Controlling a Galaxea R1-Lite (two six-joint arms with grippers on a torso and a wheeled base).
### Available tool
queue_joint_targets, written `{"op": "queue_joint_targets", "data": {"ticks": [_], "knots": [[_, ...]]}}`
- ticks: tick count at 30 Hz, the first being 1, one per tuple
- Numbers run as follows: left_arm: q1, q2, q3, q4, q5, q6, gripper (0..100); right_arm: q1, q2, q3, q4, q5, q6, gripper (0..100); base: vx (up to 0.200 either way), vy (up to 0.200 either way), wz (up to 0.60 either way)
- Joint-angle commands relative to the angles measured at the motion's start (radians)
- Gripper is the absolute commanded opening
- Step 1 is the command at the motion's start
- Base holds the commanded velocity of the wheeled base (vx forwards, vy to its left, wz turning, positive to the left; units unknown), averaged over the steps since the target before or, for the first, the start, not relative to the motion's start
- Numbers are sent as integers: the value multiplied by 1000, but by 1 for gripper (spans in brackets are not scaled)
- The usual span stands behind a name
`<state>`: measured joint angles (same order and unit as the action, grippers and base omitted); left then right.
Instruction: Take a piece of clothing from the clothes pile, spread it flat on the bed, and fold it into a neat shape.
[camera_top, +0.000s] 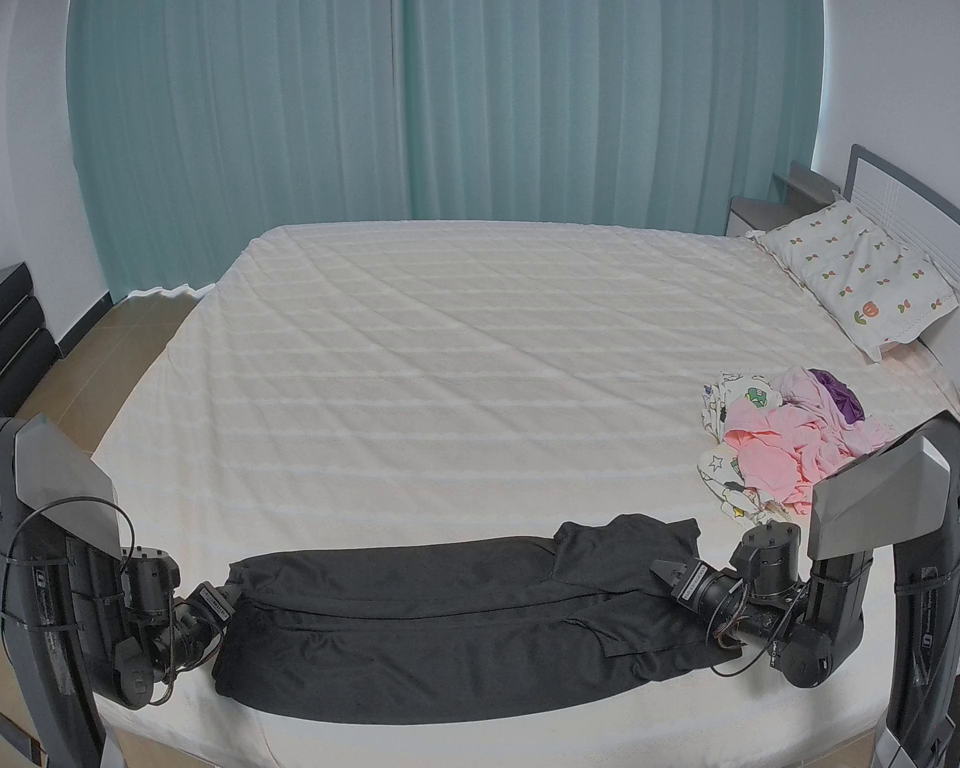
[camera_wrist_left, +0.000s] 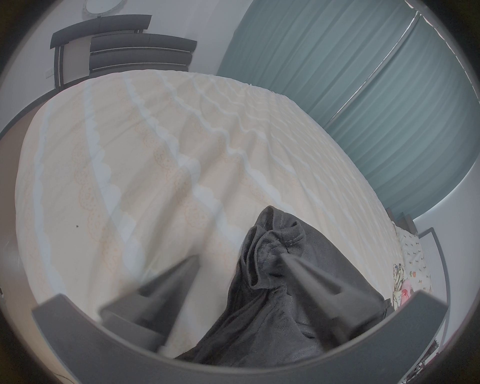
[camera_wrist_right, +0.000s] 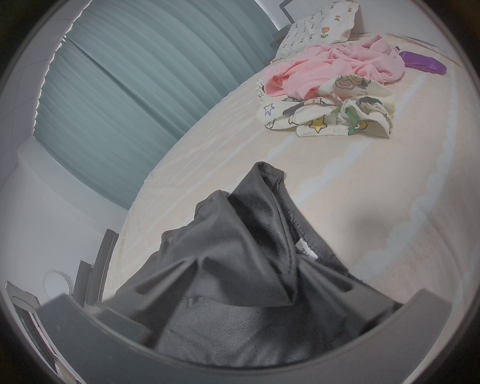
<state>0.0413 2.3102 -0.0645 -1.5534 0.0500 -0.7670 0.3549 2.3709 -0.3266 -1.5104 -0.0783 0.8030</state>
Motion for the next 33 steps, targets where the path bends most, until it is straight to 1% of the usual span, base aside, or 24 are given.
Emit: {"op": "queue_joint_targets", "data": {"ticks": [1, 4, 5, 8, 12, 14, 16, 18, 19, 20, 21, 23, 25, 27, 30, 33], "knots": [[3, -6, 11, -17, 1, -3, 100, -7, -15, 12, -5, 0, 2, 100, 0, 0, 0], [11, -18, 23, -17, 1, -8, 100, -20, -50, 18, -7, 0, 4, 100, 0, 0, 0], [26, -41, 35, -17, -2, -9, 100, -47, -87, 34, -5, 3, 4, 100, 0, 0, 0], [58, -106, 51, -17, -30, -11, 100, -73, -140, 54, -4, 6, 5, 100, 0, 0, 0], [103, -212, 58, -17, -104, -18, 100, -73, -154, 69, -7, 8, 8, 100, 0, 0, 0], [108, -232, 58, -17, -111, -21, 100, -73, -153, 67, -7, 9, 8, 100, 0, 0, 0], [111, -302, 46, -17, -114, -40, 100, -68, -151, 67, -7, 12, 12, 100, 0, 0, 0], [100, -324, 37, -17, -113, -44, 100, -67, -151, 67, -7, 14, 13, 100, 0, 0, 0], [86, -325, 34, -17, -110, -43, 100, -67, -148, 67, -7, 14, 15, 100, 0, 0, 0], [54, -324, 28, -17, -102, -41, 100, -67, -145, 64, -7, 14, 19, 100, 0, 0, 0], [54, -324, 28, -17, -102, -41, 100, -67, -145, 64, -7, 14, 19, 100, 0, 0, 0], [-3, -321, 18, -17, -96, -43, 100, -65, -140, 60, -5, 14, 28, 100, 0, 0, 0], [-41, -311, 0, -14, -87, -43, 100, -65, -136, 58, -7, 12, 32, 100, 0, 0, 0], [-67, -268, -43, -8, -55, -43, 100, -65, -136, 57, -10, 12, 35, 100, 0, 0, 0], [-101, -199, -69, -8, 2, -44, 100, -65, -136, 52, -10, 14, 38, 100, 0, 0, 0], [-120, -144, -69, -16, 11, -54, 100, -43, -139, 37, -8, 14, 67, 100, 0, 0, 0]]}}
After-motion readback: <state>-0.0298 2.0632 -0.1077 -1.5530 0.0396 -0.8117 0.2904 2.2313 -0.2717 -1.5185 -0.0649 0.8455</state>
